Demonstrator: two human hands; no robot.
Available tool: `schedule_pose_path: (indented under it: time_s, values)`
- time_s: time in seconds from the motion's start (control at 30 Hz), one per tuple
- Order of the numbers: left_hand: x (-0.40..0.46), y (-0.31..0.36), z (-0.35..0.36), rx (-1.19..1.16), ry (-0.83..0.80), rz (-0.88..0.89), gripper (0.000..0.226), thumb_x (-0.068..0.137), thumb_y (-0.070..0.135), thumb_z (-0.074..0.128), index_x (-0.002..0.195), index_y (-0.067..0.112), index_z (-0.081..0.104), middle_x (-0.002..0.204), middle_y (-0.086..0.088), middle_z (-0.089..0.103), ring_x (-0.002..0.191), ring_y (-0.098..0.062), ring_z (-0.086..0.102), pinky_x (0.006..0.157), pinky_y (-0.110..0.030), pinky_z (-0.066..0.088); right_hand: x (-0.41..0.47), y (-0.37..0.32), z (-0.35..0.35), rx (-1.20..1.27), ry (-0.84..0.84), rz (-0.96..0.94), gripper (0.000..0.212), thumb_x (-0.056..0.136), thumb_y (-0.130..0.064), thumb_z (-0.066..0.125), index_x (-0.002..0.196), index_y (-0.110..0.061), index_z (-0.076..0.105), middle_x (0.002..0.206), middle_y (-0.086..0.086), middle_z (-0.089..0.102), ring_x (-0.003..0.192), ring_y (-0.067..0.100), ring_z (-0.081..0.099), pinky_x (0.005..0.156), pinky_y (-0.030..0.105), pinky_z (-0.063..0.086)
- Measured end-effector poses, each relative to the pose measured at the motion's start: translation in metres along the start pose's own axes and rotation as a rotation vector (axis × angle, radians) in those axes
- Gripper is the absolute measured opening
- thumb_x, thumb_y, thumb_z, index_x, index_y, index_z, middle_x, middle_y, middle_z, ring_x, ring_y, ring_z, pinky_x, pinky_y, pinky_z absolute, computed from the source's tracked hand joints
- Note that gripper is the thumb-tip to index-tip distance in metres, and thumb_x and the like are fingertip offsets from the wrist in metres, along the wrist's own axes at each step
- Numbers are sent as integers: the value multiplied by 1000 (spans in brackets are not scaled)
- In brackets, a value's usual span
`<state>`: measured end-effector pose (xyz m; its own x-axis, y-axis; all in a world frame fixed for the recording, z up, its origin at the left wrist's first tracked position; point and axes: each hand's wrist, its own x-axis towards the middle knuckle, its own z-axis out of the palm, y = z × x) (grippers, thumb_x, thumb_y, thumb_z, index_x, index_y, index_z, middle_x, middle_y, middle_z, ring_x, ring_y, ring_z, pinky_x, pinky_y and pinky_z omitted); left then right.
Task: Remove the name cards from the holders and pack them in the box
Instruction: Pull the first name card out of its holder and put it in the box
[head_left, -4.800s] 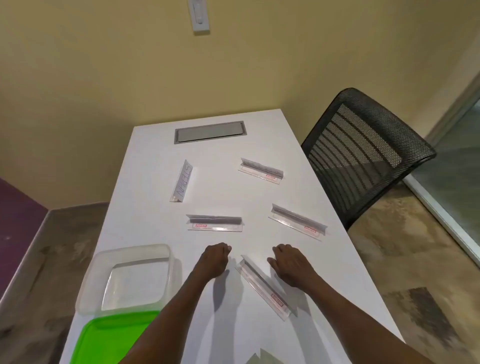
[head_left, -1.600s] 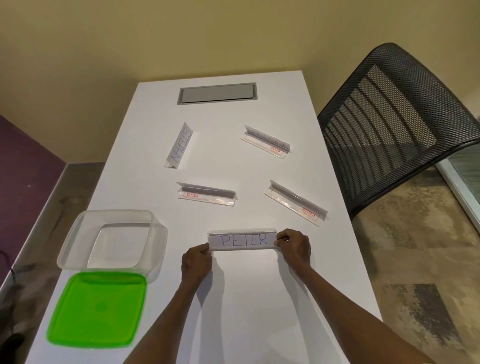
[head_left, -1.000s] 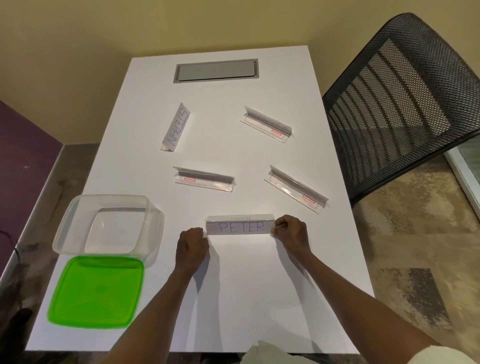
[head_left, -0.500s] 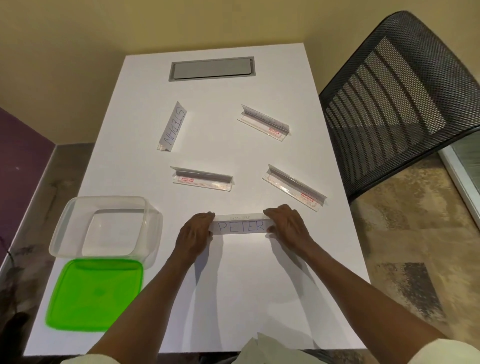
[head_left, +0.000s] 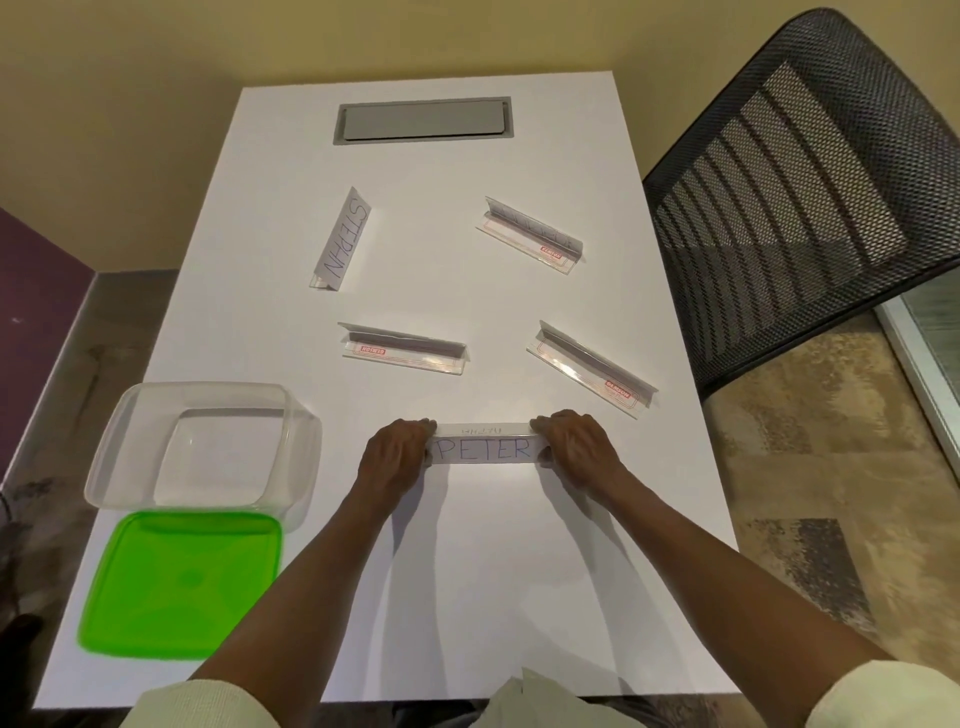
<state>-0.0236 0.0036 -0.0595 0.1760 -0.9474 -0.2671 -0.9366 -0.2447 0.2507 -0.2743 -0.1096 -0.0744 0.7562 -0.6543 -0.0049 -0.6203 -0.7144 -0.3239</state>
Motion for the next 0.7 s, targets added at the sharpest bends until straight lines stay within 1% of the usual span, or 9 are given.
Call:
schedule_pose_path:
  time_s: [0.17,0.3,0.4,0.5,0.6,0.7]
  values:
    - [2,-5,2,-36,-10,-21,31,97,19,48,125,13,60,116,-12,69,105,-29,61,91,-38,50,3,1,-1,-17,-22,12,37,57,-2,81,91,-2,66,63,9,59,56,31,53,49,31,37]
    - [7,-7,0,-33,-35,-7,33,96,18,51,127,12,60,117,-13,68,107,-29,61,93,-37,49,5,1,0,4,-34,34,37,56,-1,82,90,-2,68,61,10,61,55,32,54,48,32,41]
    - [10,-7,-2,-46,-54,-10,34,95,16,51,128,12,60,115,-13,69,107,-30,61,93,-36,48,6,1,1,17,-25,44,39,56,1,83,92,1,69,63,13,64,55,33,56,48,34,46]
    - [9,-8,-4,-65,-60,-13,35,94,15,53,128,13,61,115,-13,69,108,-30,61,93,-35,48,5,-1,1,14,-15,57,39,56,1,82,93,-1,70,64,11,66,54,32,56,48,32,43]
    - [9,-8,-6,-83,-63,-10,36,93,14,54,128,13,61,116,-14,68,108,-31,61,91,-35,48,5,-4,-4,15,-5,78,36,55,1,83,88,-5,70,59,9,65,52,33,55,48,32,42]
    - [8,-11,-13,-86,-72,1,35,92,14,55,126,12,62,117,-15,68,107,-33,61,90,-37,49,6,-9,-10,11,1,82,33,52,0,84,82,-6,72,56,10,63,49,32,54,46,33,41]
